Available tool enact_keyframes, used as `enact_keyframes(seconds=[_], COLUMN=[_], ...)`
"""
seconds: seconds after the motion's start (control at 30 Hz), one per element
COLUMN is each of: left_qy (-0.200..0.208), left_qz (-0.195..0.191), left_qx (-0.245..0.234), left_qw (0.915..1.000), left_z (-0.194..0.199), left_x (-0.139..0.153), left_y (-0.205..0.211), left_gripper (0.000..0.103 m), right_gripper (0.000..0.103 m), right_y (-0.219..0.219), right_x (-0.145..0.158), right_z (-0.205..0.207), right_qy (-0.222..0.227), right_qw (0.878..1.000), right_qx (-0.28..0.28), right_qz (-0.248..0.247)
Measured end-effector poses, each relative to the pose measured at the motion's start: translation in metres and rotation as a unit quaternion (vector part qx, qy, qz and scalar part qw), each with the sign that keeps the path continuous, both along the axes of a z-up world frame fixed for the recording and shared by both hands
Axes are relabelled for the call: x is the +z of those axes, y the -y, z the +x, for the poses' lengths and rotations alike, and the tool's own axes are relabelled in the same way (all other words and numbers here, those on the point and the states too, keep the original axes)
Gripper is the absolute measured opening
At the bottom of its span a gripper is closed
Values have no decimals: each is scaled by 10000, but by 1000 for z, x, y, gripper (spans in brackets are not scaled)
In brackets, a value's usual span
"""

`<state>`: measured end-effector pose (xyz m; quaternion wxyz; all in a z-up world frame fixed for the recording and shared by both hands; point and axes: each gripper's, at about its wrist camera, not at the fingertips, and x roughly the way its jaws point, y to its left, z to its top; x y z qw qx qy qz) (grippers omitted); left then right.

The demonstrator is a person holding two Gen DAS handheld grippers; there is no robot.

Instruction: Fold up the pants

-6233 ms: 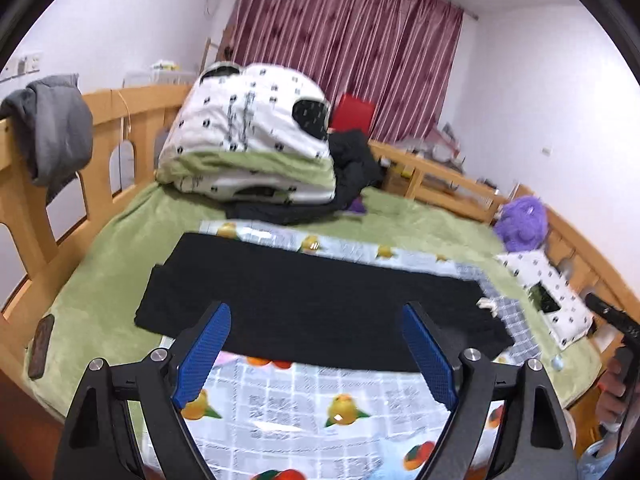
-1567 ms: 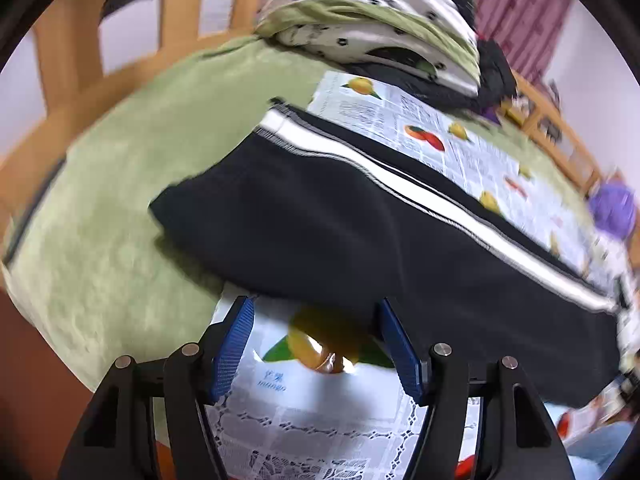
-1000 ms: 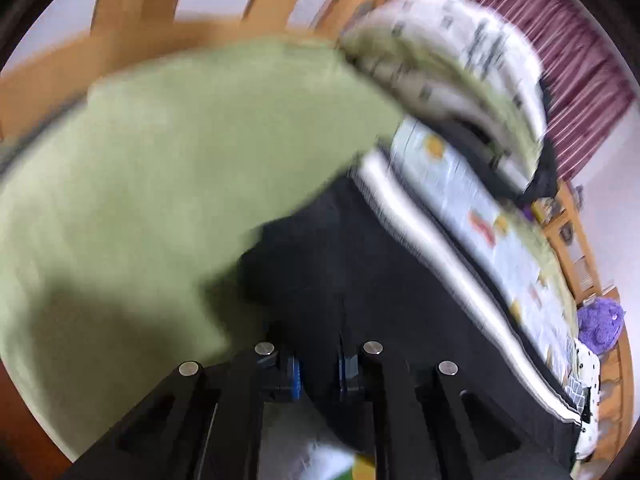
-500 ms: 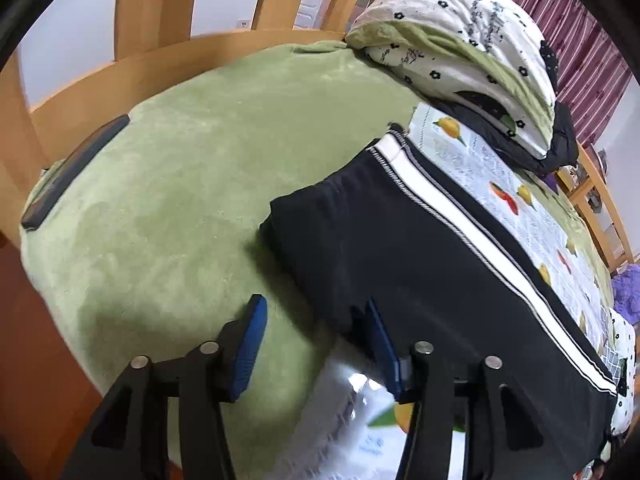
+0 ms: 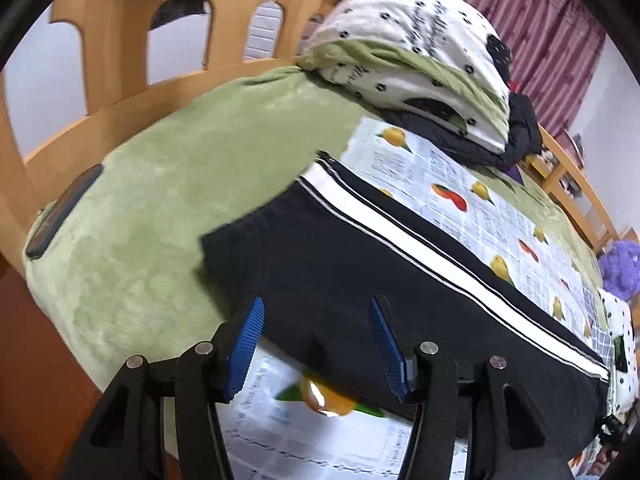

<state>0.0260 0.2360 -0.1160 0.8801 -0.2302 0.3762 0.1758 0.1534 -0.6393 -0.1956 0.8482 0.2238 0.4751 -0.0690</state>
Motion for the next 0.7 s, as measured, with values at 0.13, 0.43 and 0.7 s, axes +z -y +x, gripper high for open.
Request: enact_keyframes(seconds=[0.13,0.43,0.7], left_qy=[-112,-303,-516], left_qz=[175,472,783], left_qx=[-224,-460,-495], left_qw=[9995,9974,9944], left_z=[13,72,126], left_x=[8,13,-3], left_y=[12,11,-10], left_gripper=[54,54,54], right_gripper=[57,60,70], right_y=[-5,-95,-203], right_x=[26,73,63], right_z=[-28,14,103], right_qy=[435,780,962], right_qw=[9986,9863,9513], right_qx=[-145,785,2446], right_qz=[-264,-1225,-1610])
